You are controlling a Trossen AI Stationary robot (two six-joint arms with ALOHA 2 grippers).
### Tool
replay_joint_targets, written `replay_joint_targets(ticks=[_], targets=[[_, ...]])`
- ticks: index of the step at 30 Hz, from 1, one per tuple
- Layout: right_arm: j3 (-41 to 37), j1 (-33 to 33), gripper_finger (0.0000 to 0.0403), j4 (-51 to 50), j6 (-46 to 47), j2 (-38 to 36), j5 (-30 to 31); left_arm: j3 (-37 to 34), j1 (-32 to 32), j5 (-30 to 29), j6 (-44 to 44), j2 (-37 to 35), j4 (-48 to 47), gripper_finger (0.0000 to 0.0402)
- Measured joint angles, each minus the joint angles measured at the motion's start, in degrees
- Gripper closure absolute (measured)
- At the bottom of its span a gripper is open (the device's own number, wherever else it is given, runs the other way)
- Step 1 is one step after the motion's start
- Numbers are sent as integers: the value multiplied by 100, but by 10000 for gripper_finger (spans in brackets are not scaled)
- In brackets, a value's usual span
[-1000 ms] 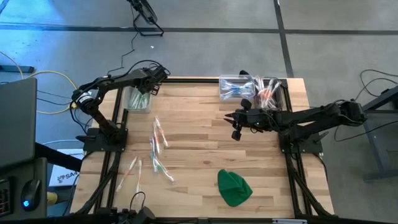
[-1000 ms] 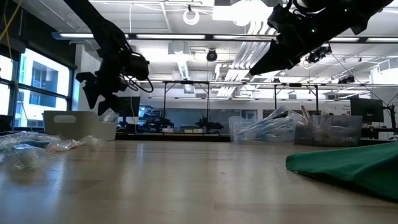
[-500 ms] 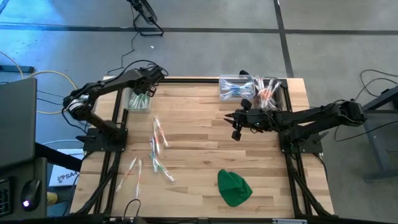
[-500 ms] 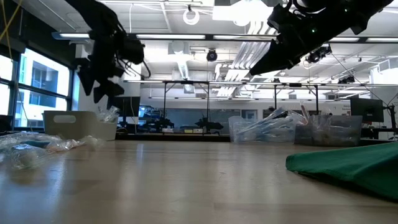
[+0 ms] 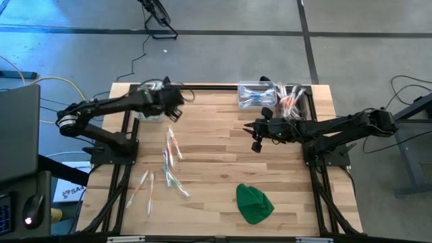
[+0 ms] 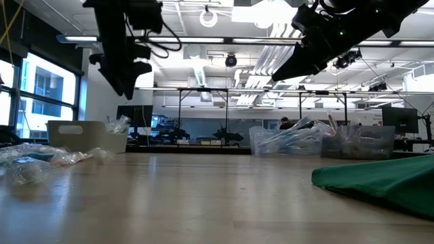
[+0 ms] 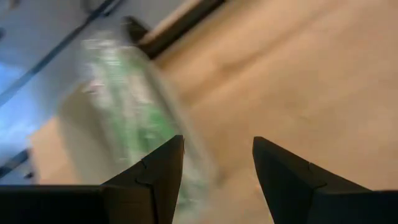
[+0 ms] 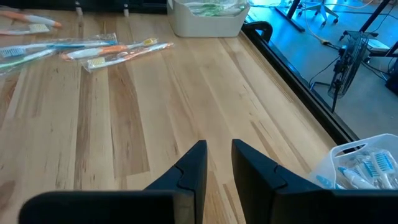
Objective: Pick & Place Toothbrushes
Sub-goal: Put the blue toothbrush into the transparent bin
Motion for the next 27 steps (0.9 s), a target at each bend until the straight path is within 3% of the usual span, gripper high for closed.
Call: replay_joint_targets(ticks=[9,13,21,27], targets=[[0,0,337,126,247,0,-3,0,-1908,195,-832,11,-45,215],[0,0,337,129,262,0,-4,0,-2605,546,-1074,11,-38,215],[0,0,337,571,63,0,-2,0,-3562,1516,-2455,13,75,215],[2,0,337,1006,66,0,-4,-2,-4040,1626,-2948,14,267,215]])
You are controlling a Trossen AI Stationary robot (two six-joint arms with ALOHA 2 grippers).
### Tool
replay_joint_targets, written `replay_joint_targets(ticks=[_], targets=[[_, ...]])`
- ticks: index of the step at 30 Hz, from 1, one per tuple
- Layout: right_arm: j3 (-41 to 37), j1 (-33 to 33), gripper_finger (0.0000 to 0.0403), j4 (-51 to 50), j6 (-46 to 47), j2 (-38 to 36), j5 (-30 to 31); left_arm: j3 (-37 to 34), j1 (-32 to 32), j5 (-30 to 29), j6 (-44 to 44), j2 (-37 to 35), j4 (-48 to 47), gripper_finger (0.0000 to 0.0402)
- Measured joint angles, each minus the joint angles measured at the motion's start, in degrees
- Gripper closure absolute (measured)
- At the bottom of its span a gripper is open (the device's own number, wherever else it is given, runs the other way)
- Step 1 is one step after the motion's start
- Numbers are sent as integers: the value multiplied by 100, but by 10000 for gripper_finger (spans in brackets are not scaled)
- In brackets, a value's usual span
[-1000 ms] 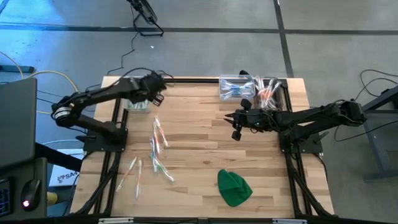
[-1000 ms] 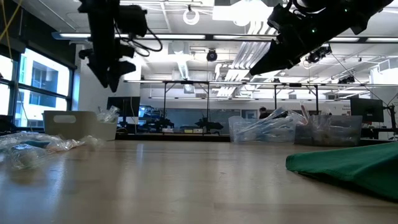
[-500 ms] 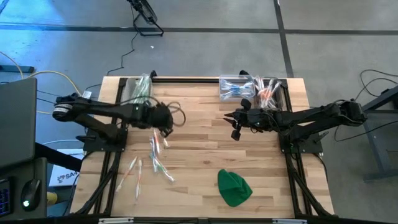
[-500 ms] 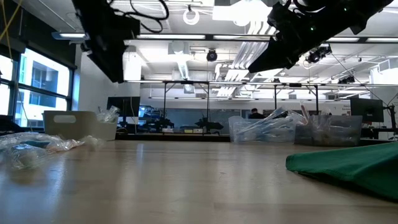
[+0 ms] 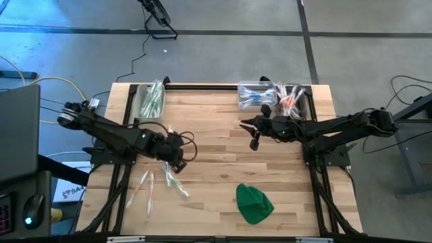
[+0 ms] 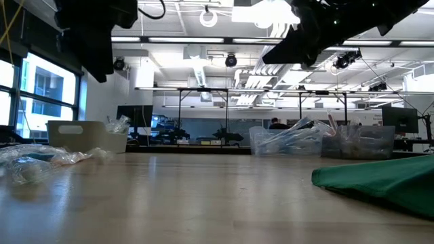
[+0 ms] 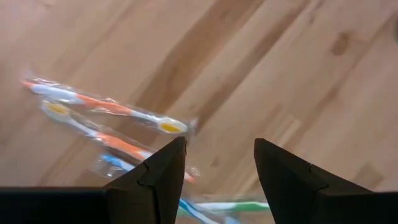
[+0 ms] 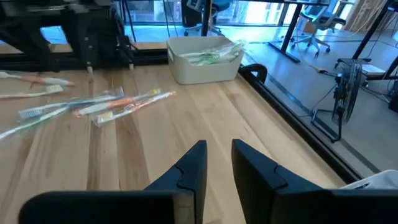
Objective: Pick & Place Toothbrushes
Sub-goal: Put the blue toothbrush into the transparent bin
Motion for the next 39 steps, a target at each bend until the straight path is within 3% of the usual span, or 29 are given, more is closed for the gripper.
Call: replay_joint_targets(ticks=[6,17,28,39], targets=[[0,0,337,-45,66,0,0,0,-382,0,-503,3,286,215],[0,1,337,-52,66,1,0,0,-993,369,-2961,32,526,215],[0,0,337,-159,33,0,0,-4,-1373,399,-5035,604,-496,215],[0,1,337,-153,25,2,0,-4,-1359,340,-5802,1395,-751,215]])
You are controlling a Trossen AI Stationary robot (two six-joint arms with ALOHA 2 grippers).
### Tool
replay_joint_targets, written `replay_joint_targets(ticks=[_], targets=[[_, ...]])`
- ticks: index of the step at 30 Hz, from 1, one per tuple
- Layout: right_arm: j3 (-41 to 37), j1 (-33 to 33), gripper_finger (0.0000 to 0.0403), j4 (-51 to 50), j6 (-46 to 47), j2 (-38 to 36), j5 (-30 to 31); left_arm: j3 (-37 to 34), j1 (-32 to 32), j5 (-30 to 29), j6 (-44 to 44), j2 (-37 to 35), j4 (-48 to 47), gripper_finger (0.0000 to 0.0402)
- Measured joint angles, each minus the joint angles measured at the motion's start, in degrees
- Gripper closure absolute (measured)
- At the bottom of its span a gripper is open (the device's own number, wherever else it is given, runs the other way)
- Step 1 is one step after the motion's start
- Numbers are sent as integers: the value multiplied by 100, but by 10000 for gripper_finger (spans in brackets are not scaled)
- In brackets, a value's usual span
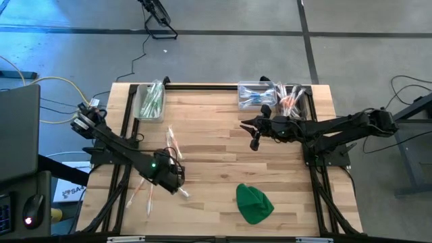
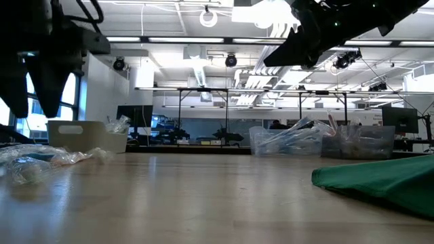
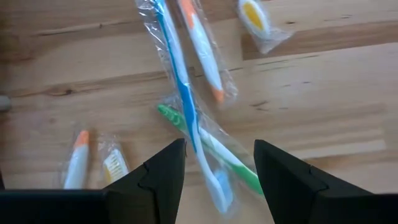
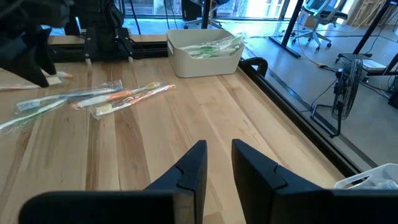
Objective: Pick & Place Toothbrushes
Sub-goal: Put the blue toothbrush into the transparent bin
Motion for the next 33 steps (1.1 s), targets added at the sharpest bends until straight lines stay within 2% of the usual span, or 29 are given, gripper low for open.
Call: replay_joint_targets(ticks=[7,14,29,33], targets=[[0,0,337,4,-1,0,0,0,43,-84,-6,391,-126,215],[0,2,337,4,-1,0,2,9,184,-495,23,633,-161,215],[0,2,337,0,-1,0,0,2,302,-117,64,858,-100,215],[0,2,337,-2,-1,0,0,2,302,-52,462,858,-88,215]])
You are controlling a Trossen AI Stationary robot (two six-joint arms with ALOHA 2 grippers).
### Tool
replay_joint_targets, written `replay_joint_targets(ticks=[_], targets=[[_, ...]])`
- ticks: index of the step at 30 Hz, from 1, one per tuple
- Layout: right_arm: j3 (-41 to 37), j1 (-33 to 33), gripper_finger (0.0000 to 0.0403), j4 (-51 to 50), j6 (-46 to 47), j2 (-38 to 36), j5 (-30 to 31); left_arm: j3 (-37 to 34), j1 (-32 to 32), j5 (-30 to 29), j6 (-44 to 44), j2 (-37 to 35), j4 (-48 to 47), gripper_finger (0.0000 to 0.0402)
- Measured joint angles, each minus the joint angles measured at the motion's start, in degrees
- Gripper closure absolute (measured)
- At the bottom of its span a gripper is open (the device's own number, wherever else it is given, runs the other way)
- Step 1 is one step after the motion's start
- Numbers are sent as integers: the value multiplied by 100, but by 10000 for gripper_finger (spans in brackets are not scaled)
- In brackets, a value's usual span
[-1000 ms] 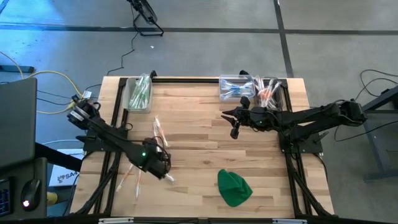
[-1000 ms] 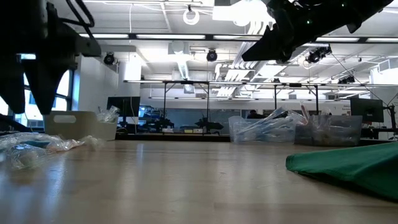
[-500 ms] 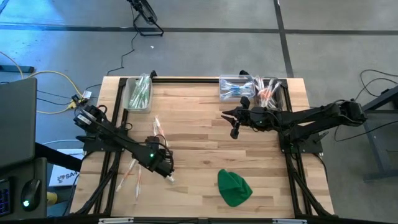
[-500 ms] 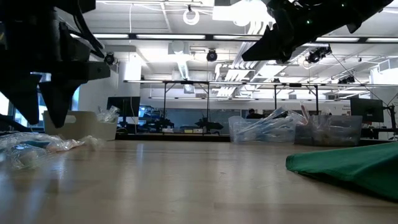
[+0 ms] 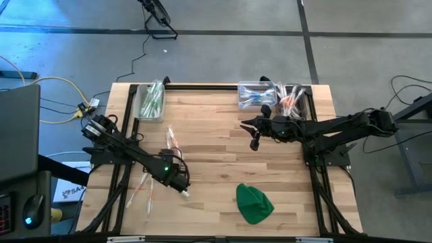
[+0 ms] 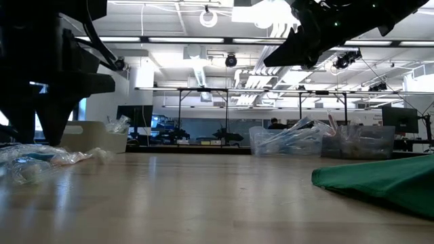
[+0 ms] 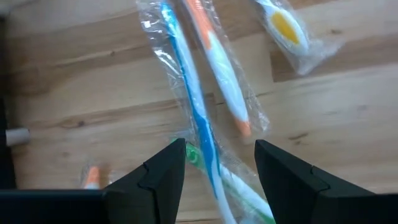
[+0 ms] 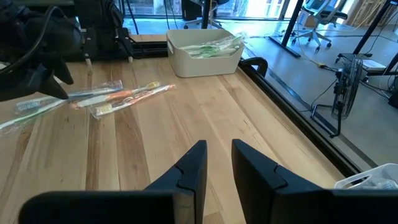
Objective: Pick & Place Toothbrushes
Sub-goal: Put the blue toothbrush into the transparent bin
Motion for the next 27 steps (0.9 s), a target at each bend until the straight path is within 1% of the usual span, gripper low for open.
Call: replay_joint_targets(ticks=[2,4,17,23,27], targets=[[0,0,337,0,0,0,0,0,0,0,298,0,50,215],[0,0,337,-1,0,0,0,0,0,-1,413,0,54,215],[0,0,337,-9,0,0,0,0,0,-9,438,15,187,215],[0,0,337,-28,0,0,0,2,0,61,440,336,218,215],[0,-1,337,-28,0,0,0,-2,0,186,460,399,213,215]])
